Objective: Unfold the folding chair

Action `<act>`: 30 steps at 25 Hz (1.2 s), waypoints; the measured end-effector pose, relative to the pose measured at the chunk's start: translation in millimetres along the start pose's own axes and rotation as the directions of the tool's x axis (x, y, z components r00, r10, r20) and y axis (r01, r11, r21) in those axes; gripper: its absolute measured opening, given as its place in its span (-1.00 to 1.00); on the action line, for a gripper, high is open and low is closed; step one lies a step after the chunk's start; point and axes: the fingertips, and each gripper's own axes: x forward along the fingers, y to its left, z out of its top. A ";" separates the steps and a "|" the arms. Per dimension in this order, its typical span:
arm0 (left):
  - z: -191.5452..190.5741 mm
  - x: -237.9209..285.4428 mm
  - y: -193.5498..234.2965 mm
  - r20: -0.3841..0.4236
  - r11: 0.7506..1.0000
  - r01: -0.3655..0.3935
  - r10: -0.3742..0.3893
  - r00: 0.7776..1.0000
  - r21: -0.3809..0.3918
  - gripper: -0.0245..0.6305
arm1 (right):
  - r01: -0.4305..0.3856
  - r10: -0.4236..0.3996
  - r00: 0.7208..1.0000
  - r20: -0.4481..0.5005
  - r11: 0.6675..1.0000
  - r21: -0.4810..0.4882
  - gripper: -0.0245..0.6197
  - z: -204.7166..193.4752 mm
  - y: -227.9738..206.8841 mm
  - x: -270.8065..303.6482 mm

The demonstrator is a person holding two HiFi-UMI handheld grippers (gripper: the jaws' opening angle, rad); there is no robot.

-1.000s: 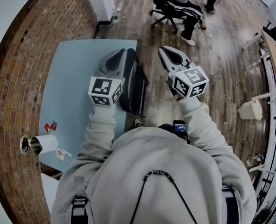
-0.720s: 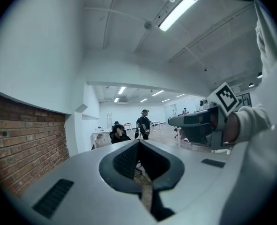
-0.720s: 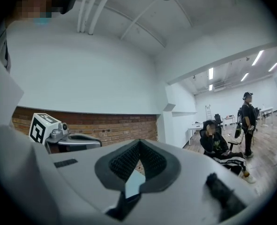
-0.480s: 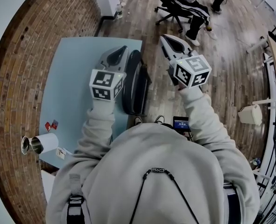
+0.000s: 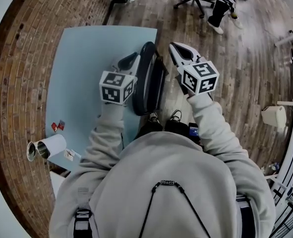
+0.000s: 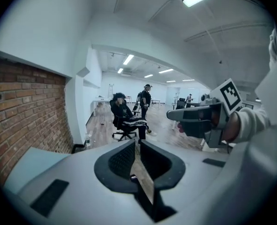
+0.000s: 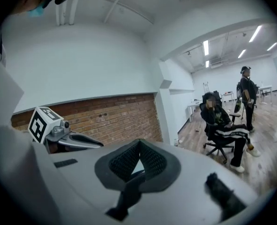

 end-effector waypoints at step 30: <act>-214.4 81.9 10.0 -0.493 0.914 -0.086 -0.134 0.860 -0.398 -0.67 | 0.273 0.237 0.636 -0.735 0.821 0.501 -0.41 -470.8 0.1 139.6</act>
